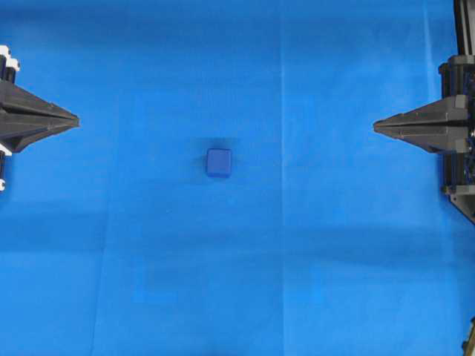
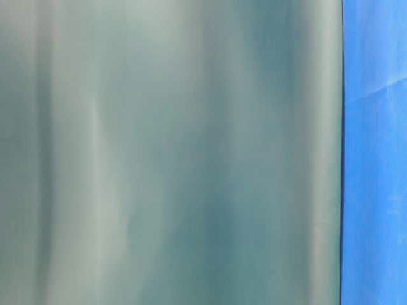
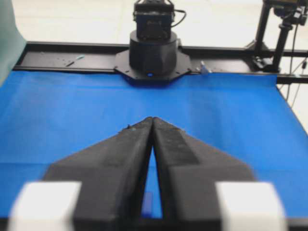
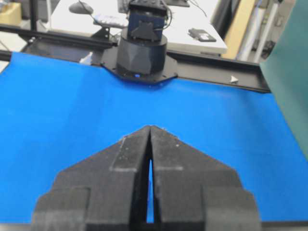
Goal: Handover the blue block to the right arm after grasping it with the left arm, then place it in the designated position.
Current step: 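Open the left gripper and move it toward the blue cube, then lower the open left gripper around the blue cube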
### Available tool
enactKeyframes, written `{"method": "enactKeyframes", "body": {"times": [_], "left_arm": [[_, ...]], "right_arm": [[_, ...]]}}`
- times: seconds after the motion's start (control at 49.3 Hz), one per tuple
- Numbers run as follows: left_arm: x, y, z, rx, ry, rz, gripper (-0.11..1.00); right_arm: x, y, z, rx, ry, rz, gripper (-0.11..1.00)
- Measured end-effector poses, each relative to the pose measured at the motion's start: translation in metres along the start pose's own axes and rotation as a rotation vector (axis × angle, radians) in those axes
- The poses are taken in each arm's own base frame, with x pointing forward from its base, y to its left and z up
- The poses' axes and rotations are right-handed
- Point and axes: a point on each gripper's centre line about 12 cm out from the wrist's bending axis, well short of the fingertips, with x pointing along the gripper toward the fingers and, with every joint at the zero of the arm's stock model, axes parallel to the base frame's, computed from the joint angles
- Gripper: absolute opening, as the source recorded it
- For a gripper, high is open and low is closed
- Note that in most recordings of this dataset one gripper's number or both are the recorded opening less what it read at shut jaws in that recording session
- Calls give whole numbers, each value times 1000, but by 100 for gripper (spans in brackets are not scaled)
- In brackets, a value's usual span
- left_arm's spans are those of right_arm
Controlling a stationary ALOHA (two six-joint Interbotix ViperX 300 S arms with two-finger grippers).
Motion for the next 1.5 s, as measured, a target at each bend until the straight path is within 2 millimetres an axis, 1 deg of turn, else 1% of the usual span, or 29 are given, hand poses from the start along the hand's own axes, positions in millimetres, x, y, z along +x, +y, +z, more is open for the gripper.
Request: {"method": "enactKeyframes", "body": {"times": [0.061, 0.101, 0.162, 0.203, 0.243, 0.304, 0.365, 0.406, 0.73, 0.832, 0.954, 1.197, 1.42, 1.501], "left_arm": [[0, 0, -1, 0, 2, 0, 31], [0, 0, 0, 0, -2, 0, 44], [0, 0, 1, 0, -5, 0, 63], [0, 0, 1, 2, -5, 0, 74], [0, 0, 1, 8, -5, 0, 83], [0, 0, 0, 8, -5, 0, 92], [0, 0, 1, 11, -6, 0, 93], [0, 0, 1, 9, -8, 0, 93], [0, 0, 0, 6, -3, 0, 93], [5, 0, 3, 6, -8, 0, 93], [15, 0, 11, 11, -21, 0, 93], [48, 1, 26, 11, -26, 4, 93], [95, 1, 34, 2, 3, 5, 93], [112, 1, 33, 2, 21, 5, 93]], "right_arm": [[0, 0, 0, 2, 3, 0, 8], [0, 0, -1, 3, 6, -2, 16], [0, 0, -1, 11, 6, -1, 32], [0, 0, -1, 18, 8, -3, 44], [0, -1, -1, 29, 6, -6, 57], [0, -1, -1, 33, 8, -7, 75], [0, -2, -1, 34, 6, -11, 89], [0, -2, -1, 36, 6, -14, 95], [0, -3, -1, 40, 6, -19, 97], [0, -4, -1, 40, 6, -22, 97], [0, -5, -1, 40, 7, -28, 97], [1, -7, -3, 40, 14, -36, 97], [1, -9, -2, 40, 12, -45, 97], [1, -9, -2, 40, 12, -45, 97]]}}
